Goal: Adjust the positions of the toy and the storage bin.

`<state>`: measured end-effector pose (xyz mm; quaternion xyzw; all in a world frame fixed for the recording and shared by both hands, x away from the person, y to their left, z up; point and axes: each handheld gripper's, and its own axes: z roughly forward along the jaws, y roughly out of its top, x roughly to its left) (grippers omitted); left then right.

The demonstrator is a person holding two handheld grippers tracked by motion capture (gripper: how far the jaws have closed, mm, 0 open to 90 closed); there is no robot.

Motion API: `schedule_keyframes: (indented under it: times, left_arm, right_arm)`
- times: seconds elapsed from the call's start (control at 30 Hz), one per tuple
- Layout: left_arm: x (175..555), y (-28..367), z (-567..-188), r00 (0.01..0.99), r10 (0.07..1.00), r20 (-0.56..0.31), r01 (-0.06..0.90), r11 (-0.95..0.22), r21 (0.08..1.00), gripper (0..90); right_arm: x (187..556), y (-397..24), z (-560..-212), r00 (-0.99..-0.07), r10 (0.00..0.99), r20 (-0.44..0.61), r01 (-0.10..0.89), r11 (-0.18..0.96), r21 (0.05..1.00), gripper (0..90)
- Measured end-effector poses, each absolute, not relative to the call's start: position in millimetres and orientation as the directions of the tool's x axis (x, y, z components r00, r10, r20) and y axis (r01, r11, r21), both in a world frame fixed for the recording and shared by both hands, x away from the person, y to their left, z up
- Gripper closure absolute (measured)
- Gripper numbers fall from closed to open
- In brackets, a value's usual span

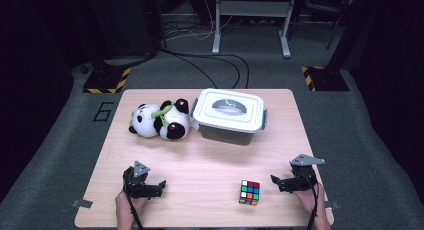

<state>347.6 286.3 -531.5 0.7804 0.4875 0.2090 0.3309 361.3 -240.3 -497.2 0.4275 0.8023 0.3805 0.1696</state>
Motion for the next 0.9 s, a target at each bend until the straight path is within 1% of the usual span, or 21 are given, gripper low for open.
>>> schedule_keyframes:
  times: [0.23, 0.43, 0.67, 0.7, 0.9]
  left_arm:
    - [348, 286, -531, 0.437, 0.899, 0.004, 0.623, -0.306, 0.72, 0.0]
    - [347, 286, -531, 0.438, 0.899, 0.003, 0.625, -0.307, 0.717, 0.0]
    - [347, 285, -531, 0.428, 0.904, 0.002, 0.625, -0.298, 0.721, 0.1]
    - [347, 285, -532, 0.428, 0.904, 0.001, 0.625, -0.297, 0.722, 0.1]
    - [347, 285, -532, 0.428, 0.904, 0.001, 0.626, -0.297, 0.721, 0.1]
  right_arm:
    - [345, -227, -472, -0.657, 0.752, 0.052, 0.496, 0.379, 0.781, 0.0]
    - [334, -207, -458, -0.748, 0.662, 0.05, 0.437, 0.434, 0.787, 0.0]
    - [325, -183, -463, -0.811, 0.582, 0.062, 0.411, 0.49, 0.769, 0.0]
    - [324, -180, -464, -0.823, 0.566, 0.05, 0.393, 0.503, 0.77, 0.0]
    - [322, -168, -471, -0.852, 0.522, 0.049, 0.374, 0.539, 0.755, 0.0]
